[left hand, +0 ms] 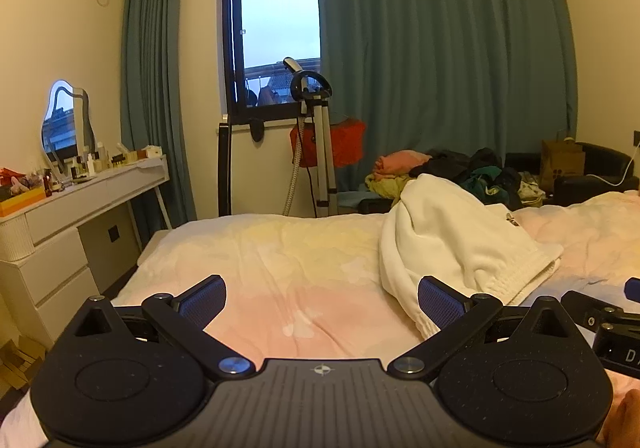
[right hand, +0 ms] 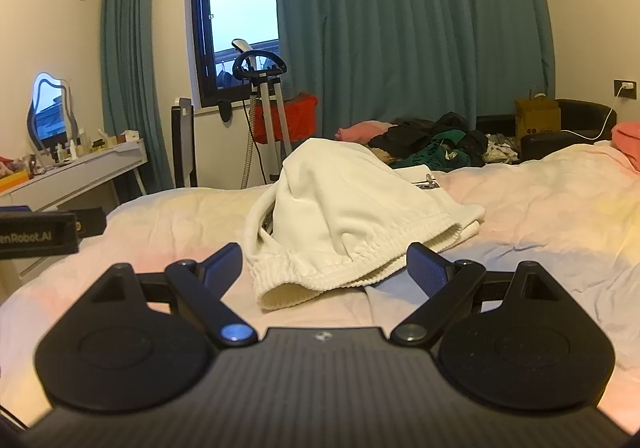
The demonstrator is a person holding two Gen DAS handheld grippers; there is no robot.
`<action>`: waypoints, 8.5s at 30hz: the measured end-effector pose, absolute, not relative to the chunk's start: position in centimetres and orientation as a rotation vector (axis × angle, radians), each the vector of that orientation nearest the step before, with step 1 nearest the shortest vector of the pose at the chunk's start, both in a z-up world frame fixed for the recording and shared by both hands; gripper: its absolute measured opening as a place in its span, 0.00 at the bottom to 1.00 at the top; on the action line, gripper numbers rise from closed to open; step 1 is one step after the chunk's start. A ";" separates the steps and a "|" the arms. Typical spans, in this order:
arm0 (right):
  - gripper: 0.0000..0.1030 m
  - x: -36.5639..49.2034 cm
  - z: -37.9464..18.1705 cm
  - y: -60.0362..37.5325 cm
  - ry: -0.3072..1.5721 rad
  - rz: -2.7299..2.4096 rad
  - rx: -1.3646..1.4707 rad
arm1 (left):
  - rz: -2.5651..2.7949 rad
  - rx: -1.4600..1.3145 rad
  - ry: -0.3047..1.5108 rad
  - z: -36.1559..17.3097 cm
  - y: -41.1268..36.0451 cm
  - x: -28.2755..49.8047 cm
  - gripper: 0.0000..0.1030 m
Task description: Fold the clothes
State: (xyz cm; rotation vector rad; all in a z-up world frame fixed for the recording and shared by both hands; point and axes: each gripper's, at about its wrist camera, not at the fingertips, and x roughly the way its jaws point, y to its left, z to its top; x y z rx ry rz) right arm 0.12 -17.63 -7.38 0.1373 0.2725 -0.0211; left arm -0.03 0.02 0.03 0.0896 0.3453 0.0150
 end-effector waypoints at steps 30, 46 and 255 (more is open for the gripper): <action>0.88 0.1 -7.4 -17.7 0.282 -0.038 0.115 | 0.015 0.077 0.346 -0.1 0.2 -0.2 1.00; 0.88 0.3 -7.5 -17.9 0.294 -0.041 0.130 | 0.019 0.069 0.364 -0.8 0.4 -0.2 1.00; 0.14 22.8 -16.5 16.2 0.662 0.640 0.826 | 0.348 -0.228 0.634 -8.3 41.7 41.9 0.26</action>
